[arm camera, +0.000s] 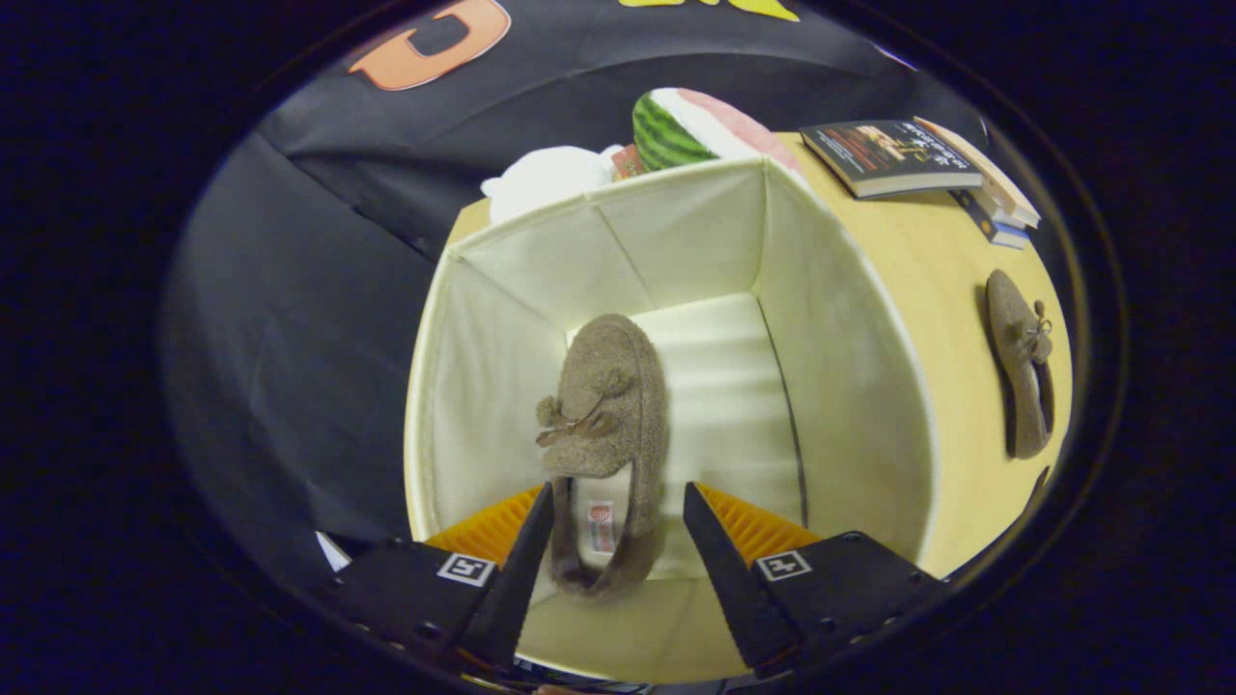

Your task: Open the storage box then place both shoes into the box .Put the left shoe in first, then the right shoe, with the right side of both shoes facing outward in a uniform manner.

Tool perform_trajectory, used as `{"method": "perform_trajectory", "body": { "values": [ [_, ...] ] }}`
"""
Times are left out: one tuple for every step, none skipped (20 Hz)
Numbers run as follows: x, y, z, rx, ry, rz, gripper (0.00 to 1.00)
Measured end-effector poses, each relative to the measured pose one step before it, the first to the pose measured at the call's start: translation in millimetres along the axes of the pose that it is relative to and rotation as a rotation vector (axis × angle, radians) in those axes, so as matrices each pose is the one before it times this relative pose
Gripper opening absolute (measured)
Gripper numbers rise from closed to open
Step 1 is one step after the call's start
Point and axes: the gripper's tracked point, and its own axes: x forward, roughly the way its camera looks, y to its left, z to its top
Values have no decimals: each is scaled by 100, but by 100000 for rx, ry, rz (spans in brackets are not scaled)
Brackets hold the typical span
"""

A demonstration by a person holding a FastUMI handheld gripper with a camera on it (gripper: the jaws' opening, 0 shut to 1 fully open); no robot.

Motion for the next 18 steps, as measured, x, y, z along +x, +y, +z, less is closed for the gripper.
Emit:
{"method": "perform_trajectory", "body": {
  "values": [
    [-1578,36,332,-2670,-1799,772,87],
    [-1336,331,444,-2333,-2620,2027,92],
    [-1698,132,509,-2249,-2866,1747,97],
    [-1690,-110,733,-1644,-3291,1140,96],
    [-1552,-61,657,-1336,-3126,1508,96],
    [-1496,-166,645,-1155,-2604,1339,96],
    [-1532,-418,711,-870,-2310,1105,96],
    [-1415,-684,755,-776,-2155,1258,96],
    [-1191,-1005,636,-628,-1382,422,96],
    [-1237,-1145,454,14,-943,147,96],
    [-981,-1385,350,217,-505,-182,96],
    [-781,-1692,273,558,-489,-633,96],
    [-547,-1791,130,443,-143,-800,96],
    [-320,-1994,39,320,-105,-1176,96],
    [-184,-2079,-18,142,77,-1578,96],
    [-22,-2097,-48,369,-39,-1639,96],
    [112,-1880,-149,410,426,-951,96],
    [133,-1795,-289,253,877,-695,96]
  ]
}}
